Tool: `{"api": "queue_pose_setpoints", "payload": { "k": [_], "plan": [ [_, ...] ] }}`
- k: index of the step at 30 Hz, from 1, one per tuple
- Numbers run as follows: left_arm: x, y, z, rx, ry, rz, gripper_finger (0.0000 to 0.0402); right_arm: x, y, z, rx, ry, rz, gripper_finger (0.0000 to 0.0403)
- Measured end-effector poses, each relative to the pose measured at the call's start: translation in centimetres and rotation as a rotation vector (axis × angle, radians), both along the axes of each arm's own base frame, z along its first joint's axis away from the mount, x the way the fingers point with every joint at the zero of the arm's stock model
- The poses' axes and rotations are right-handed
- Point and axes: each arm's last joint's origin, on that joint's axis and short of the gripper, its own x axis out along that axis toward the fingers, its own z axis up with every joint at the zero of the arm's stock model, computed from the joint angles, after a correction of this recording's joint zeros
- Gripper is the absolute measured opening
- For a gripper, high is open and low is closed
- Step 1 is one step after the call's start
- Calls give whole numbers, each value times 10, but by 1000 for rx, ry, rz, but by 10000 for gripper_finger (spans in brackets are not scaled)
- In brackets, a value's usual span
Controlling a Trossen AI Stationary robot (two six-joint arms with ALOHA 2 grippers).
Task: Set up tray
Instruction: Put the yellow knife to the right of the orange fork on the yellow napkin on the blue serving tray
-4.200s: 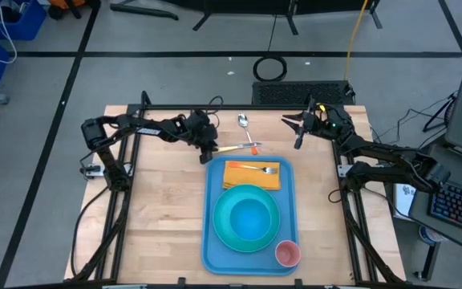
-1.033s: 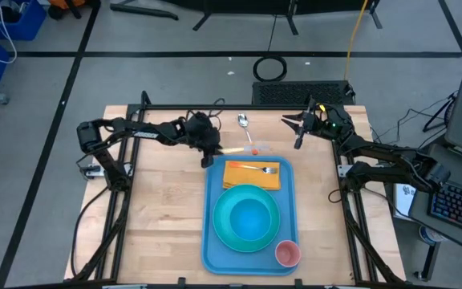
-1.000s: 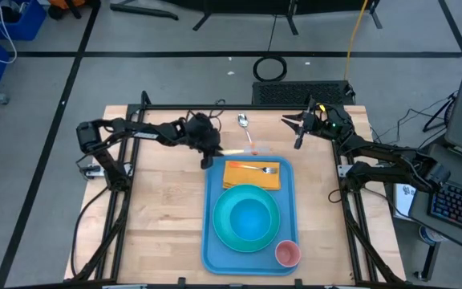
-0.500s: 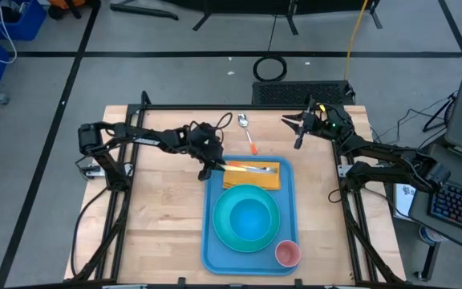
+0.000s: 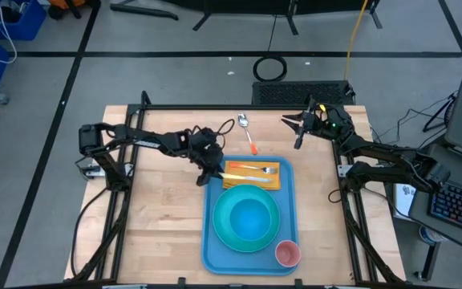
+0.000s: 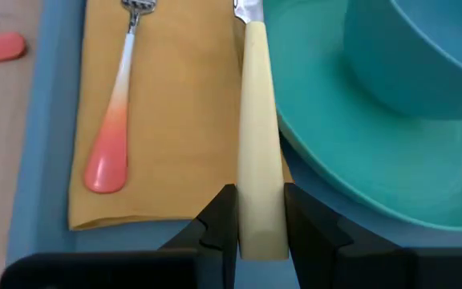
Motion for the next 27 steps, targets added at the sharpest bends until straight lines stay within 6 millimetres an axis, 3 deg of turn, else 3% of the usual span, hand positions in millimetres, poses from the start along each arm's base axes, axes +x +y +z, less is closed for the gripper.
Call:
{"api": "queue_pose_setpoints", "payload": {
  "k": [17, 27],
  "plan": [
    [10, -10, -14, -95, 42, 53, 83, 0, 0, 0, 2, 1, 2, 45],
    [11, -10, -14, -40, 37, 91, 83, 0, 0, 0, 2, 2, 2, 45]
  ]
}}
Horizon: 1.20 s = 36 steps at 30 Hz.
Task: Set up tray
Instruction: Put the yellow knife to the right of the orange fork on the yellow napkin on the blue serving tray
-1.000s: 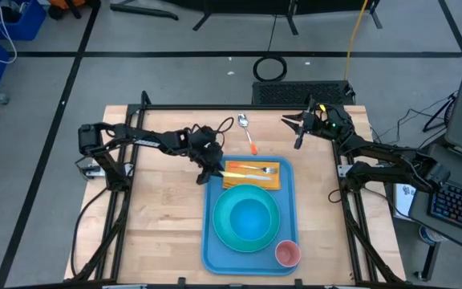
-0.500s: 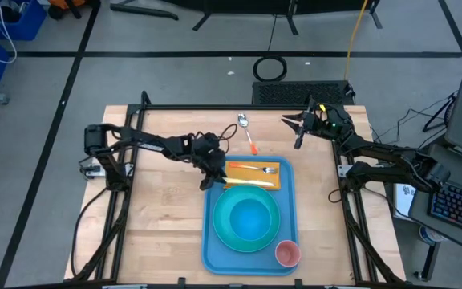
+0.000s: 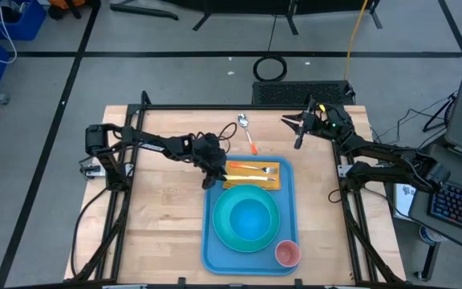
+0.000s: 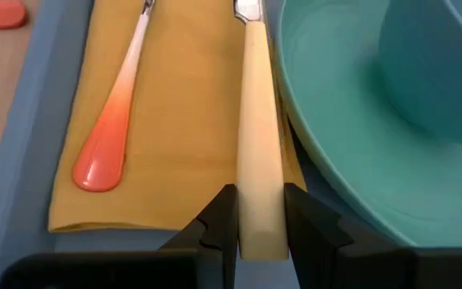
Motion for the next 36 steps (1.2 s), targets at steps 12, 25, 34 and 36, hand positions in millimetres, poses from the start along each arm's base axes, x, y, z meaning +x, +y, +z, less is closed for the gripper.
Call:
{"api": "queue_pose_setpoints", "payload": {
  "k": [12, 25, 34, 36],
  "plan": [
    [2, -3, -3, -9, -7, -25, 83, 0, 0, 0, 0, 0, 0, 45],
    [7, -2, -17, -59, -3, -29, 83, 0, 0, 0, 6, -4, 4, 45],
    [8, -1, -21, -75, 3, -27, 83, 0, 1, 0, 6, -6, 23, 45],
    [8, -1, -21, -75, 3, -27, 83, 0, 1, 0, 6, -6, 24, 45]
  ]
}}
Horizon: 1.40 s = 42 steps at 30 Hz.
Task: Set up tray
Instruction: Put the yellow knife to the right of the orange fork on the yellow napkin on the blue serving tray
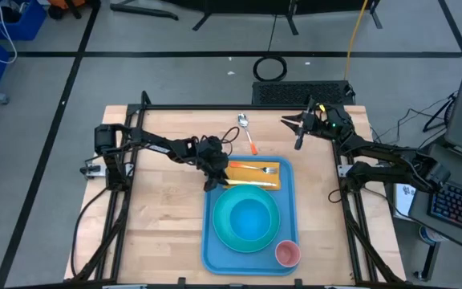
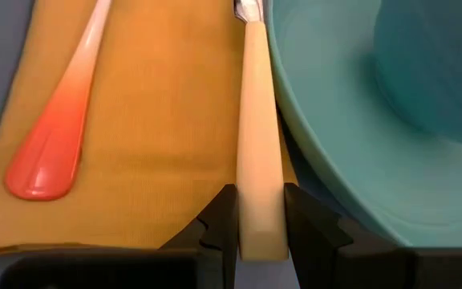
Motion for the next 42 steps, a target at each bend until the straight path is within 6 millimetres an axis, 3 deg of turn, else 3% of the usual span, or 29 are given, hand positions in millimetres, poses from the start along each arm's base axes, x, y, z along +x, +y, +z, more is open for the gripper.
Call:
{"api": "queue_pose_setpoints", "payload": {
  "k": [12, 19, 26, 34, 42],
  "plan": [
    [1, 1, 1, 21, -16, 4, 114, 0, 0, 0, 0, 0, 0, 45],
    [1, 1, 1, 24, -19, 4, 79, 0, 0, 0, 0, 0, 0, 45],
    [2, 1, 1, 26, -24, 1, 6, 0, 0, 0, 0, 0, 0, 45],
    [2, 2, 3, 75, -35, 11, 5, 0, 0, 0, 2, -1, -1, 45],
    [1, 8, 14, 109, -65, 59, 49, 0, 0, 0, 3, 0, -1, 45]
  ]
}}
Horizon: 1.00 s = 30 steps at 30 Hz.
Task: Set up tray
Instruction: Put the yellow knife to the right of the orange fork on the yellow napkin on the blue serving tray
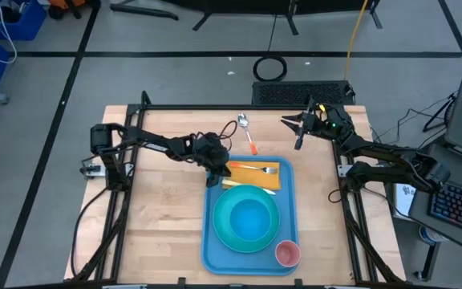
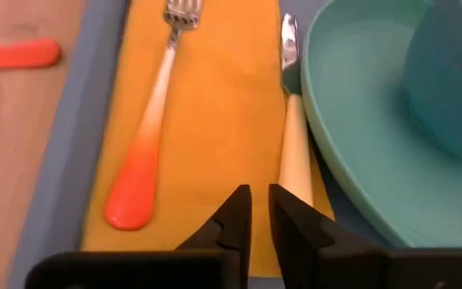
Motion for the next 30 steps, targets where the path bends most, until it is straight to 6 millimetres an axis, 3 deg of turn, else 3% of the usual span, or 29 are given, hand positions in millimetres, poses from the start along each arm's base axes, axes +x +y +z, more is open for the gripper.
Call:
{"api": "queue_pose_setpoints", "payload": {
  "k": [6, 16, 23, 30],
  "plan": [
    [-9, 2, 13, -37, 11, -41, 71, 0, 0, 0, 0, 2, 0, 45],
    [-8, -16, 9, 27, 63, -67, 120, 0, 0, 0, -1, 3, 1, 45],
    [-8, -18, 9, 25, 66, -69, 173, 0, 0, 0, 1, 2, 2, 45],
    [-6, -23, 9, 46, 57, -88, 197, 0, 0, 0, 7, 0, 2, 45]
  ]
}}
